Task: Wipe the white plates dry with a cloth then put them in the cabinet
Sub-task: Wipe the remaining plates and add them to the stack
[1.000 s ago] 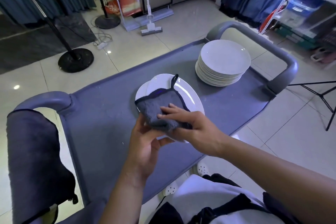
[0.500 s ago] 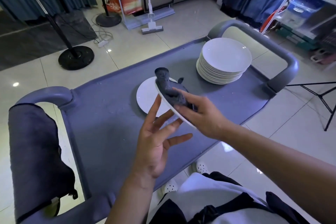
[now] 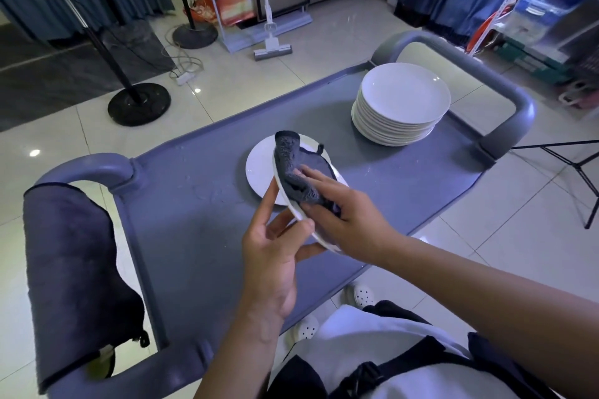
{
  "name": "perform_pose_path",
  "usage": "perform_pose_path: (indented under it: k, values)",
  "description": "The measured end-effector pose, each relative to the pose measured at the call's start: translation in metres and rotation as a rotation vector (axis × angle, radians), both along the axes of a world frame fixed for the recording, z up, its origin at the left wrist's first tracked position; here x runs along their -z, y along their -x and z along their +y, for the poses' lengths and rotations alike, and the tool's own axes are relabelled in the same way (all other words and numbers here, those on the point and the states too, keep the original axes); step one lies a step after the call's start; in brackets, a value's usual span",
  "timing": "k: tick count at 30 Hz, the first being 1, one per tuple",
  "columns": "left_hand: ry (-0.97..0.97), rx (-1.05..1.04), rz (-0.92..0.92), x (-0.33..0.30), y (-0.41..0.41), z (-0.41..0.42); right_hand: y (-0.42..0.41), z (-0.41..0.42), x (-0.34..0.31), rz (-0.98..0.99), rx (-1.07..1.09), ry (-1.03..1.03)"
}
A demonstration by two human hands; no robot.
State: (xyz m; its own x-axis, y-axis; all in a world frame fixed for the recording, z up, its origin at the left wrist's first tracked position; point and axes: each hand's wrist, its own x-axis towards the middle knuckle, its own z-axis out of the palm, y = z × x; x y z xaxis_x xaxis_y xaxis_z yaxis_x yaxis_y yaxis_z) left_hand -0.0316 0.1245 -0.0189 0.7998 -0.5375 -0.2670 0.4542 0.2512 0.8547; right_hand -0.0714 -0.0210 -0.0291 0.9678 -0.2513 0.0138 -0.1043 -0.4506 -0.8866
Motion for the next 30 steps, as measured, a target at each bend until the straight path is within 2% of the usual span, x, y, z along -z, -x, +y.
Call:
perform_pose_path:
  k: [4, 9, 13, 17, 20, 23, 25, 30]
  values:
    - [0.029, -0.040, 0.005, 0.001, -0.008, 0.012, -0.023, -0.026, -0.002, 0.107, 0.005, 0.150]
    - [0.076, -0.077, 0.034, 0.004, -0.013, 0.015, -0.012, -0.033, 0.003, 0.147, 0.039, 0.178]
    - [0.063, -0.166, 0.071, 0.014, -0.020, 0.014, 0.026, -0.006, 0.009, 0.183, -0.119, -0.018]
    - [0.034, -0.199, 0.094, 0.027, -0.026, 0.014, 0.045, -0.030, -0.003, 0.354, -0.263, -0.295]
    - [0.059, -0.182, 0.126, 0.030, -0.026, 0.006, 0.054, -0.073, -0.015, 0.397, -0.156, -0.438]
    - [0.064, -0.169, 0.138, 0.030, -0.029, -0.005, 0.065, -0.119, -0.021, 0.420, 0.100, -0.545]
    - [0.062, -0.165, 0.133, 0.029, -0.031, -0.012, 0.068, -0.151, -0.025, 0.402, 0.220, -0.445]
    - [0.059, -0.104, 0.119, 0.023, -0.031, -0.029, 0.080, -0.200, -0.005, 0.325, 0.385, 0.316]
